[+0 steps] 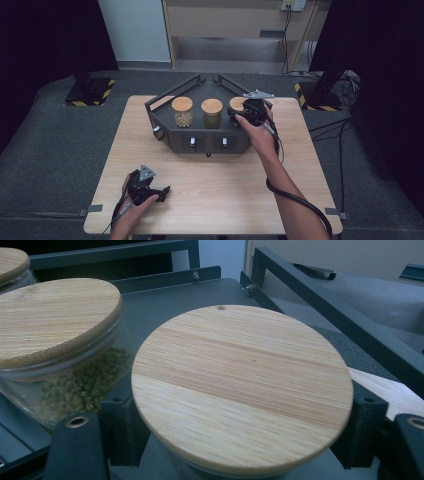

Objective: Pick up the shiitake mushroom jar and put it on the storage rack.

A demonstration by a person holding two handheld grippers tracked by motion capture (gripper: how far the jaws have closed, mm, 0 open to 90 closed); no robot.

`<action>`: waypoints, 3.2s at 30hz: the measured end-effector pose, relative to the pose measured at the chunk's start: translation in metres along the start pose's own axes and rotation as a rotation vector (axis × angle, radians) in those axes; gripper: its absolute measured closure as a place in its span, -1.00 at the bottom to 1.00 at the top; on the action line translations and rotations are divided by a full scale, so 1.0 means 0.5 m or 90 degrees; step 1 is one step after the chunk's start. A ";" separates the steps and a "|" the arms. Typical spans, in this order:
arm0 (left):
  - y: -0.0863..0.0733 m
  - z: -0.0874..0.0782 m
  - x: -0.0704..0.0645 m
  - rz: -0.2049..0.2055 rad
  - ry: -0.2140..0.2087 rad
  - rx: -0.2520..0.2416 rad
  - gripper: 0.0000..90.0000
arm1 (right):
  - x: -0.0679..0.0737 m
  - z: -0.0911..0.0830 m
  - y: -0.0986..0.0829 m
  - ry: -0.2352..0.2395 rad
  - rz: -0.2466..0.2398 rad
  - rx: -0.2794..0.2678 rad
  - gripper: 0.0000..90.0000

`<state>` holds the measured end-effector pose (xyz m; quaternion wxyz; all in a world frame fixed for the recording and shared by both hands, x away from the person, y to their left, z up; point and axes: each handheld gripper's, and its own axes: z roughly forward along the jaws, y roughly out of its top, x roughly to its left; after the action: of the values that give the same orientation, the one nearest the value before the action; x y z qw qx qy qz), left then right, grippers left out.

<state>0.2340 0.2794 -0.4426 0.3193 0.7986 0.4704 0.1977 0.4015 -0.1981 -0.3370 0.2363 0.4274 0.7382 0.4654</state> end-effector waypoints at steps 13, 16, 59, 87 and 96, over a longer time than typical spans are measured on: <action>0.000 0.000 0.000 0.000 0.000 0.000 -1.00 | -0.001 -0.009 -0.011 -0.001 0.004 -0.012 -0.70; 0.000 0.000 0.000 0.000 0.000 0.000 -1.00 | -0.002 -0.012 -0.013 -0.001 0.006 -0.016 -0.76; 0.000 0.000 0.000 0.000 0.001 0.000 -1.00 | 0.006 -0.109 -0.086 0.005 -0.018 -0.059 -0.98; 0.000 0.000 0.000 0.000 0.000 0.000 -1.00 | 0.005 -0.133 -0.106 -0.008 -0.051 -0.048 -0.97; 0.000 0.000 0.000 0.000 0.001 0.000 -1.00 | 0.005 -0.147 -0.124 -0.010 -0.069 -0.039 -0.97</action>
<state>0.2339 0.2792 -0.4426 0.3192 0.7985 0.4704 0.1981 0.3199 -0.2444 -0.3584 0.2796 0.3829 0.7440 0.4708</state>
